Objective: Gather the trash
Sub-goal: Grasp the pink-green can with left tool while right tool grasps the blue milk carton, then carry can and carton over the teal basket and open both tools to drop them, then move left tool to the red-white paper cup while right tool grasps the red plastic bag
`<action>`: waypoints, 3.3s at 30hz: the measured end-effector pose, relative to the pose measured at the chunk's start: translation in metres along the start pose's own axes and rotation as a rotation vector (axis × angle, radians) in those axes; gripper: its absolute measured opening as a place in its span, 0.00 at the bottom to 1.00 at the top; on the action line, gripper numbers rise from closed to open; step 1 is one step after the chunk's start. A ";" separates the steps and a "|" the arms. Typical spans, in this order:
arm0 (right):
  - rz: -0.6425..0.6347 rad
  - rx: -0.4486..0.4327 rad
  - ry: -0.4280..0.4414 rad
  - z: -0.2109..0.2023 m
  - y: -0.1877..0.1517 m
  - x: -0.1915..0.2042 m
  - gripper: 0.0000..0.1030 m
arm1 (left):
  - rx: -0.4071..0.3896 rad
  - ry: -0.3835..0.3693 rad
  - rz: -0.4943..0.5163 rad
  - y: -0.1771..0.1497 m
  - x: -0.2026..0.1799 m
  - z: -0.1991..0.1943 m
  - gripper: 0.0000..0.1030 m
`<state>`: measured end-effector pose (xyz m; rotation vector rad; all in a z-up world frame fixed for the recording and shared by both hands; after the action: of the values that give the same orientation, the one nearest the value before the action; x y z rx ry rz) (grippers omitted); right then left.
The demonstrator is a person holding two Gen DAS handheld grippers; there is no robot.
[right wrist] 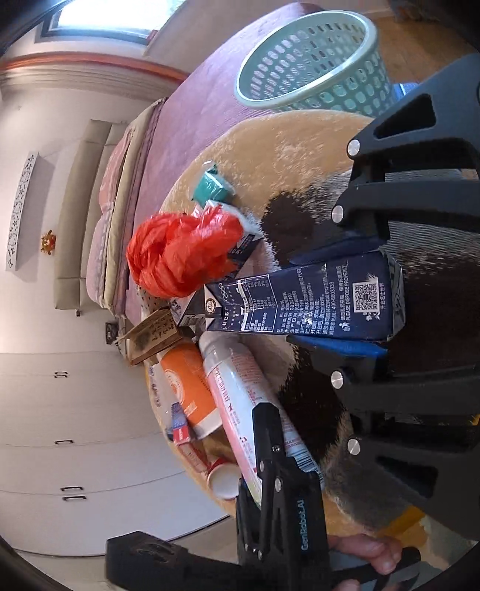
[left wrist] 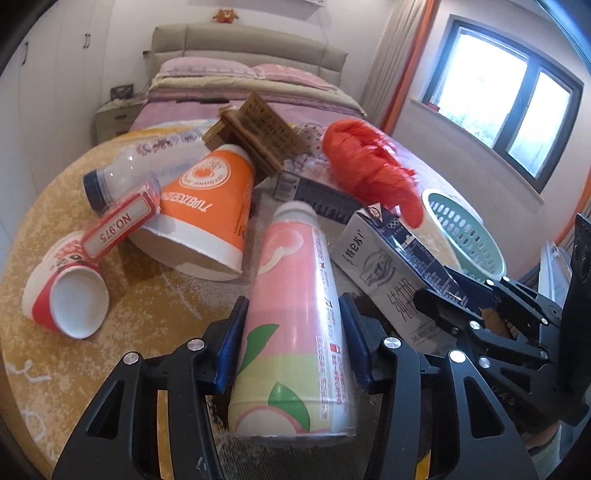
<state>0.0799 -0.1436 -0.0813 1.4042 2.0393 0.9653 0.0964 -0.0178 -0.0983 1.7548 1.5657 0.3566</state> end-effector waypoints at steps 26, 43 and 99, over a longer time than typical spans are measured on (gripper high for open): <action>0.479 -0.164 -0.385 -0.103 -0.004 -0.239 0.33 | -0.134 -0.294 0.302 0.093 -0.216 0.024 0.46; 0.781 0.035 -0.407 -0.022 -0.054 -0.343 0.34 | 0.164 -0.327 0.270 0.083 -0.286 0.204 0.46; 0.321 -0.153 -0.757 -0.027 0.054 -0.241 0.88 | -0.159 -0.013 0.021 0.007 0.024 -0.059 0.75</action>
<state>0.1787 -0.3636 -0.0232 1.7026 1.1896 0.5527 0.0691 0.0253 -0.0595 1.6493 1.4690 0.4658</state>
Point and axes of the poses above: each gripper's, at about its wrist camera, not at the fingertips, and z roughly the way its jaws point, x to its left, y to its top, the point moved 9 cm from there along z, roughly the way its jaws point, and after that the axes turned 2 degrees about -y, right-handed, at the moved point
